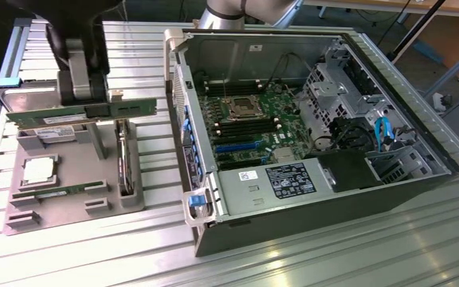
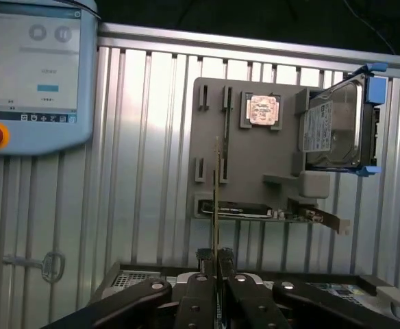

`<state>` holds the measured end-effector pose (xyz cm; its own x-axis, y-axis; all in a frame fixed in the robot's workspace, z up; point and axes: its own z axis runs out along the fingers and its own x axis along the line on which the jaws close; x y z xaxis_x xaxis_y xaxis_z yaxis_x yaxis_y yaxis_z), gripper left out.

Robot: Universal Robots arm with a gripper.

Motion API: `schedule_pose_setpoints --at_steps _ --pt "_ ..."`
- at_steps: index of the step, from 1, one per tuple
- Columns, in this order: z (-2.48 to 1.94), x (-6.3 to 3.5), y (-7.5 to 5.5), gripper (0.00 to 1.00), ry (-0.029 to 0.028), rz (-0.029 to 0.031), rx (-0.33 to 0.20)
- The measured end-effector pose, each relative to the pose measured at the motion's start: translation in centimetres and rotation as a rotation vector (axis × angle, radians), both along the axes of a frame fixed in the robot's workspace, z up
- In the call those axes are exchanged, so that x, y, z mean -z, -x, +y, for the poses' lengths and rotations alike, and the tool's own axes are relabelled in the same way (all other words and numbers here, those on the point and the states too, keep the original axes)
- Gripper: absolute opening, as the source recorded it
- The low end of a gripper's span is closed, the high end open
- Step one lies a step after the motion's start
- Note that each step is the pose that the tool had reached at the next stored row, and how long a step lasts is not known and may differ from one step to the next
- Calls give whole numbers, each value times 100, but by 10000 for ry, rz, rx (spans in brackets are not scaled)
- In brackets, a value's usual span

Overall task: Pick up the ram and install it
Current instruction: 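Pick up the ram and move it above insertion slot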

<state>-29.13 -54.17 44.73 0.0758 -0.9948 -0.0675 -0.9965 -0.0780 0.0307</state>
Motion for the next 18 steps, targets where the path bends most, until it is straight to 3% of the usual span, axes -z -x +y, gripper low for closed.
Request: schedule_pose_setpoints --at_steps 13,18 --pt "0 3 -607 13 -1 74 0" --pt "0 5 -774 13 -1 92 0"
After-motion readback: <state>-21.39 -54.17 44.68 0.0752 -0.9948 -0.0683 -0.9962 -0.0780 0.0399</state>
